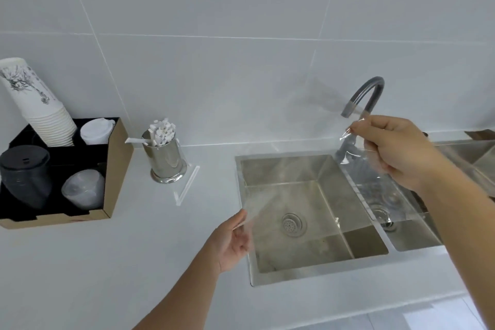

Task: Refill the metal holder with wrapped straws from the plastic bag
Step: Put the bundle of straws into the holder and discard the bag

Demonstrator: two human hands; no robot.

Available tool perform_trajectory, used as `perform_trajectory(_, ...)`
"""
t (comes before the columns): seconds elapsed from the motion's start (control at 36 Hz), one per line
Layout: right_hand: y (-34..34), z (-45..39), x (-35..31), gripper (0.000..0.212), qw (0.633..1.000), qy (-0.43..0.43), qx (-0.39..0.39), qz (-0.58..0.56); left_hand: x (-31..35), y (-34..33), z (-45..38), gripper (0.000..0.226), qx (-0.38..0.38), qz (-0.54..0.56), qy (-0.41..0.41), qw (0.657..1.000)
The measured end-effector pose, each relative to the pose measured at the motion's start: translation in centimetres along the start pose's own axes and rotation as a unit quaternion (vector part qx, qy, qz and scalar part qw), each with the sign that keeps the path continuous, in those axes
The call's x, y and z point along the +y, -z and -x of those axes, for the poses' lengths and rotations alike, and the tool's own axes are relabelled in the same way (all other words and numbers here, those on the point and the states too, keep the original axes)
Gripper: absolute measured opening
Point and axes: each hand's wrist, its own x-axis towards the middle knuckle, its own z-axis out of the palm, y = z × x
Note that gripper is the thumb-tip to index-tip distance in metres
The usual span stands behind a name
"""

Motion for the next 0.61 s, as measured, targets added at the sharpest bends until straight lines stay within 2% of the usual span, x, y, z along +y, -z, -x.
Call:
perform_trajectory(0.06,0.5,0.6,1.2,0.033,1.0,-0.015,0.003,-0.008,-0.6,0.6,0.4,0.026,0.006,-0.018,-0.007,1.0)
perform_trajectory(0.14,0.8,1.0,3.2,0.037,0.999,-0.034,0.002,-0.017,-0.9,1.6,1.1,0.029,0.013,-0.047,-0.027,0.998)
perform_trajectory(0.25,0.8,1.3,6.1,0.026,0.999,-0.051,-0.001,0.004,-1.1,3.1,2.7,0.028,0.04,-0.112,-0.047,0.992)
perform_trajectory(0.31,0.4,1.4,7.6,0.029,0.999,-0.045,-0.002,0.023,-0.9,4.0,3.7,0.031,0.058,-0.13,-0.062,0.988)
perform_trajectory(0.5,-3.4,3.1,11.6,0.024,0.997,-0.022,0.035,0.069,0.0,8.9,7.5,0.033,0.112,-0.146,-0.111,0.977)
perform_trajectory(0.61,-7.4,4.4,12.8,0.029,0.996,-0.052,0.027,0.072,0.6,12.7,10.0,0.033,0.146,-0.147,-0.134,0.969)
